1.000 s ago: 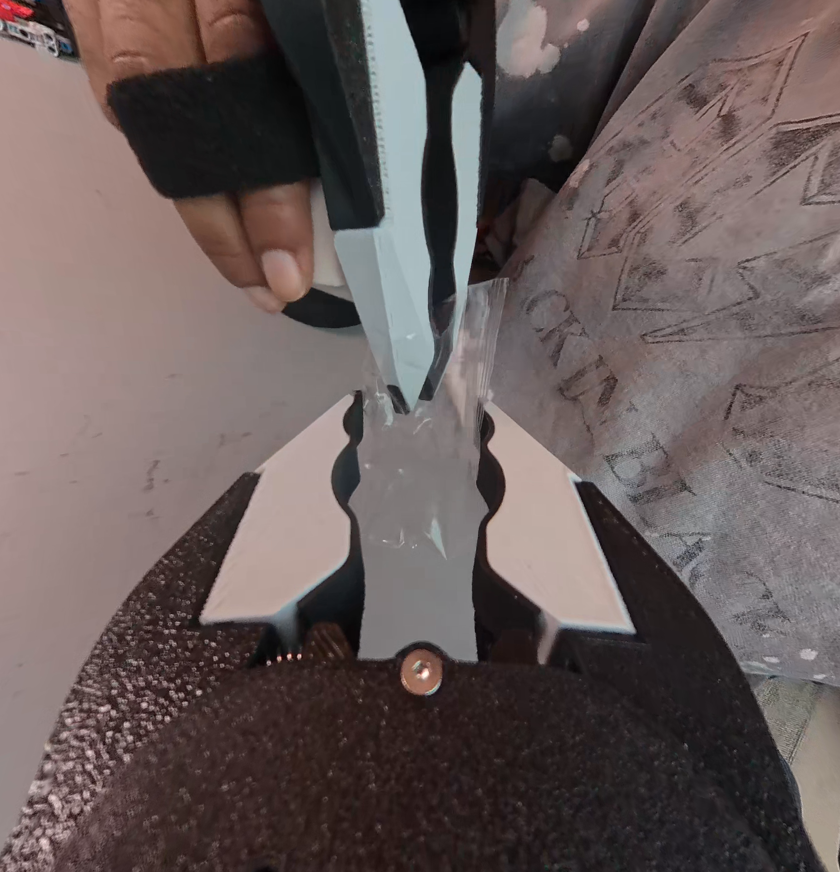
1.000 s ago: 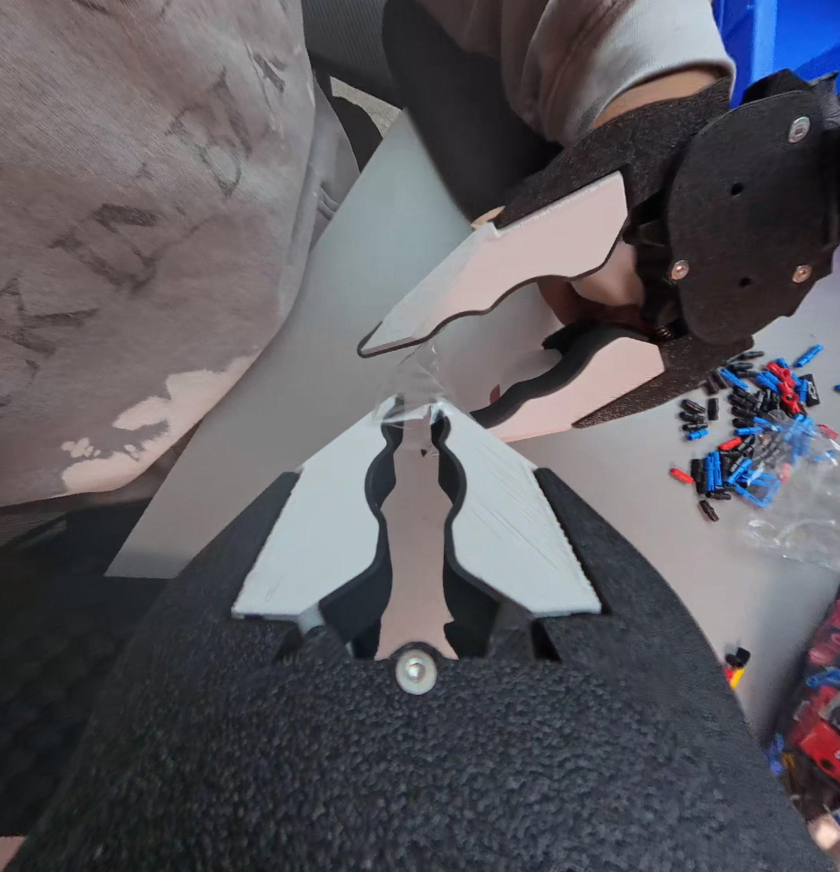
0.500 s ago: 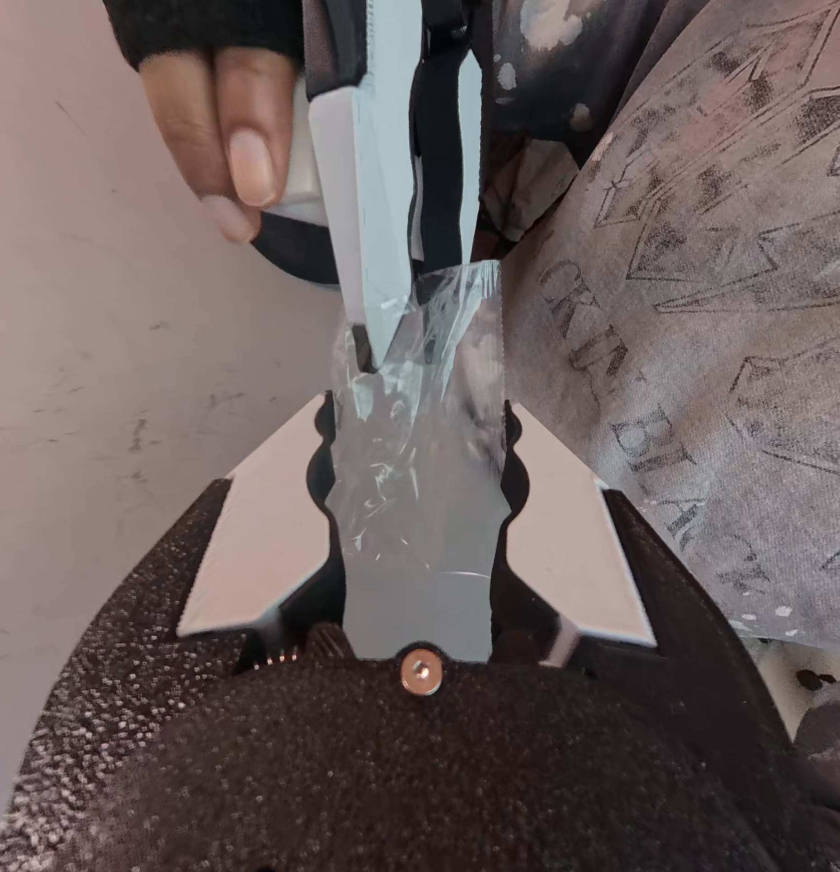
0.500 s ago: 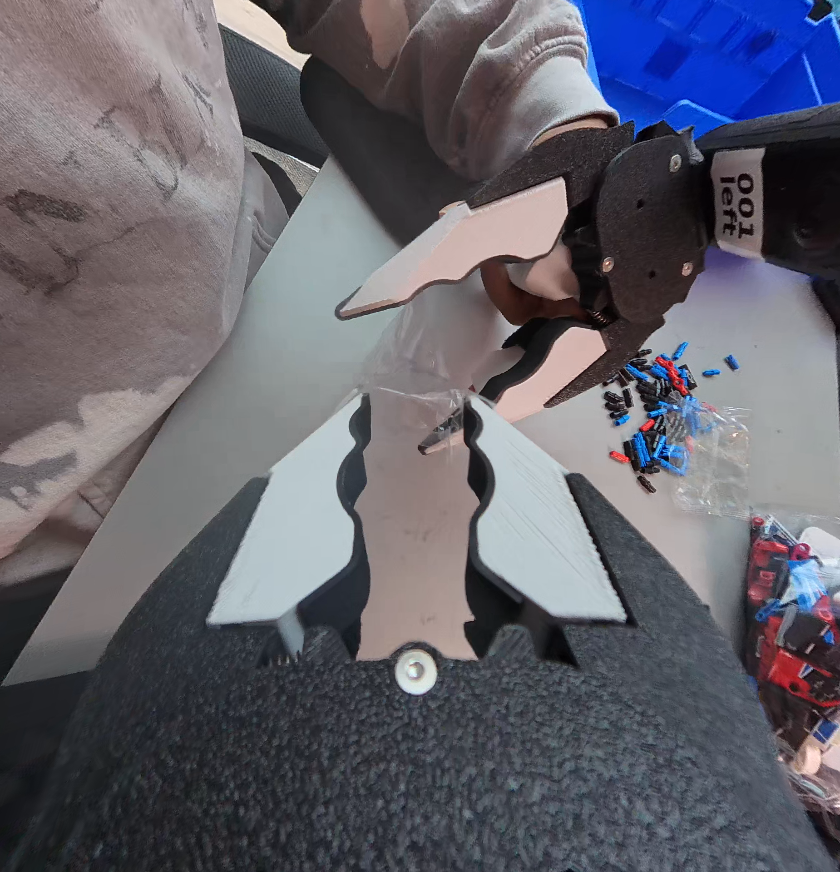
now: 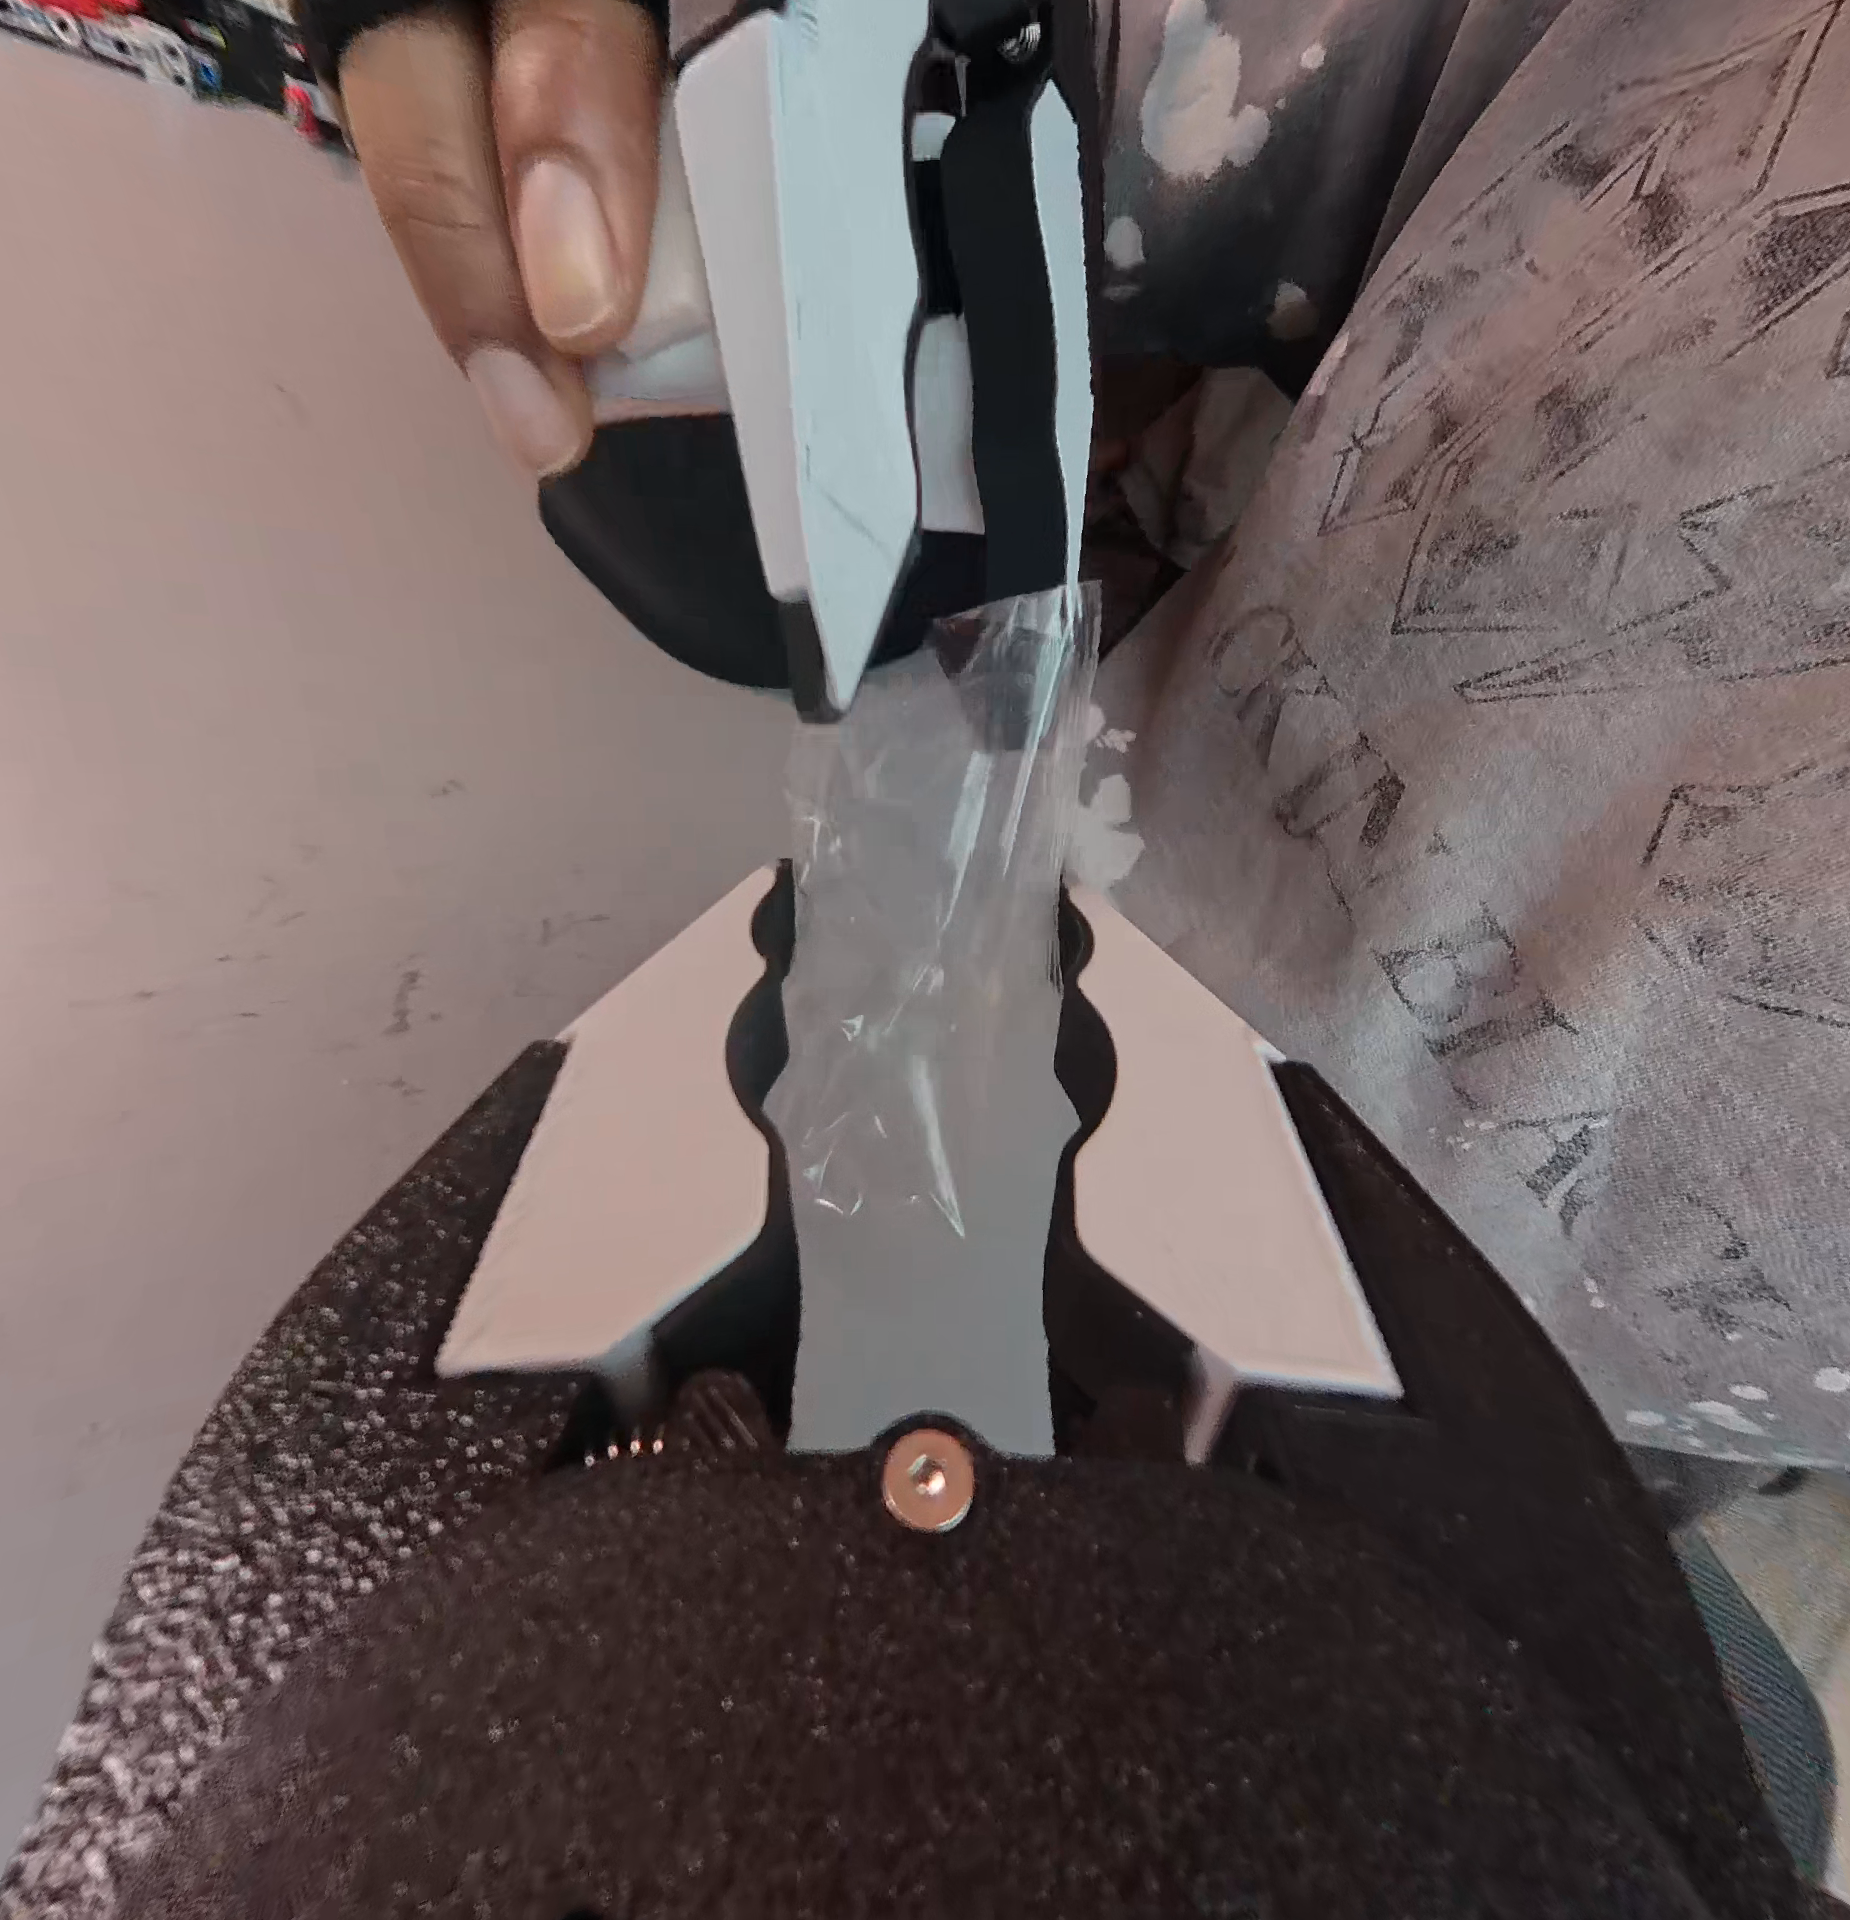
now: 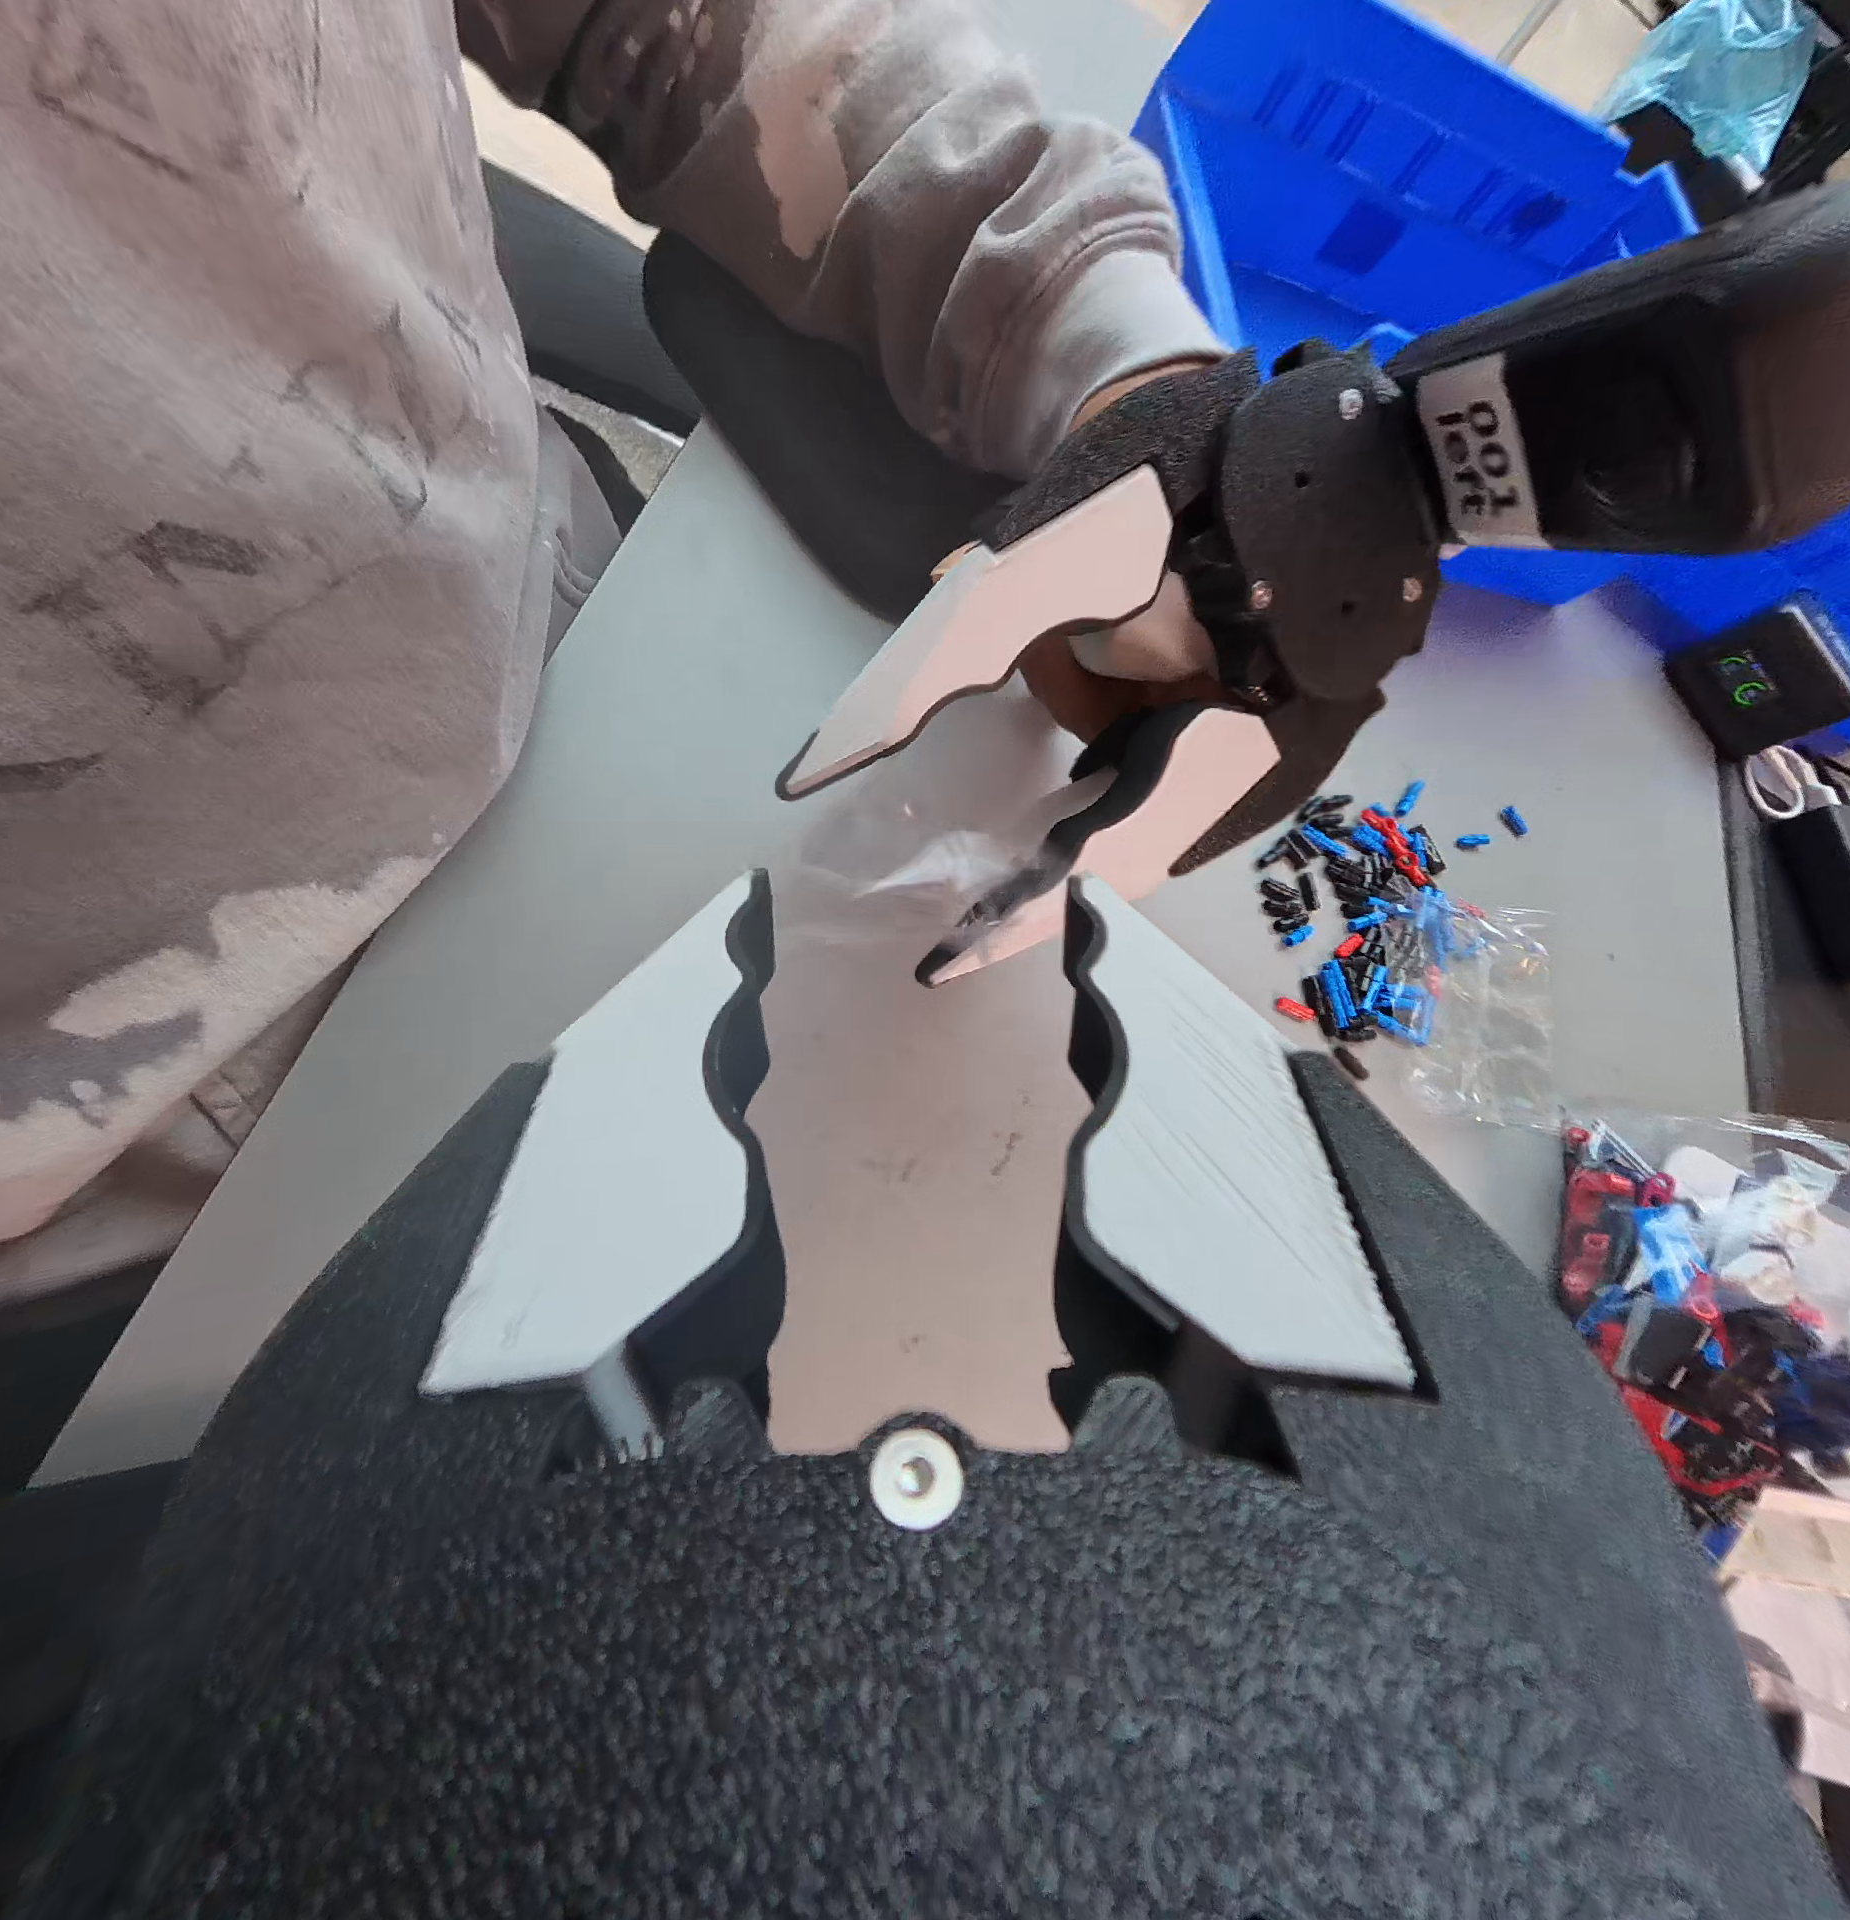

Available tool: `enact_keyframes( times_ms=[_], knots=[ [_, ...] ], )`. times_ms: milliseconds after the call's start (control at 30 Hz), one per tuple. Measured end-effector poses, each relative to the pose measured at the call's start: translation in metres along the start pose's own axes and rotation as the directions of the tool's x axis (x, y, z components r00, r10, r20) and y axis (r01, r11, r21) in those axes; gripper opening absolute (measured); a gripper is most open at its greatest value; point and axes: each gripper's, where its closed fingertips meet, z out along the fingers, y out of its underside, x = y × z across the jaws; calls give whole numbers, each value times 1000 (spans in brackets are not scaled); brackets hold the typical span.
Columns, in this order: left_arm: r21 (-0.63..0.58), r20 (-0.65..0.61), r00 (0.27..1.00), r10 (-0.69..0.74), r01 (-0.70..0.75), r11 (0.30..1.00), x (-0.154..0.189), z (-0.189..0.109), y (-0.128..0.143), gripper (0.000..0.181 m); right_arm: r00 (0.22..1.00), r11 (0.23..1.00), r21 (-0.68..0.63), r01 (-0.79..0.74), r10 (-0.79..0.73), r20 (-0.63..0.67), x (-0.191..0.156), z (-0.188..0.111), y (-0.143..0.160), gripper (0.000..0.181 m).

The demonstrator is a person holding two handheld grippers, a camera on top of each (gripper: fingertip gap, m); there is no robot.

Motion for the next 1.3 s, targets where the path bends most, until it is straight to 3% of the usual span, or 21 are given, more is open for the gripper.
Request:
enact_keyframes(
  times_ms=[33, 167, 233, 333, 433, 600, 867, 1300],
  knots=[
    [28, 30, 999, 23, -24, 999, -2, -3, -4, 46, 1000, 1000, 19, -22, 22, -13, 5, -7, -3, 60],
    [125, 108, 991, 81, -95, 988, -5, -14, -20, 44, 989, 985, 143, -95, 111, -103, 32, -43, -15, 60],
    [166, 152, 983, 104, -129, 978, -7, -20, -28, 44, 968, 967, 200, -160, 193, -161, 51, -60, -9, 48],
    [241, 240, 964, 110, -169, 956, -16, -35, -41, 45, 889, 948, 146, -283, 316, -331, 93, -71, 47, 27],
    [324, 330, 941, 71, -183, 928, -30, -54, -51, 46, 798, 883, 26, -468, 435, -418, 121, -57, 123, 16],
    [380, 365, 931, 20, -169, 909, -40, -68, -53, 46, 802, 833, -176, -524, 413, -432, 141, -29, 198, 11],
    [402, 346, 938, 16, -164, 901, -37, -70, -53, 46, 826, 812, -241, -531, 434, -359, 150, -31, 223, 11],
    [408, 296, 955, -5, -121, 905, -38, -63, -49, 46, 852, 827, -245, -507, 438, -285, 154, -3, 219, 12]
  ],
)
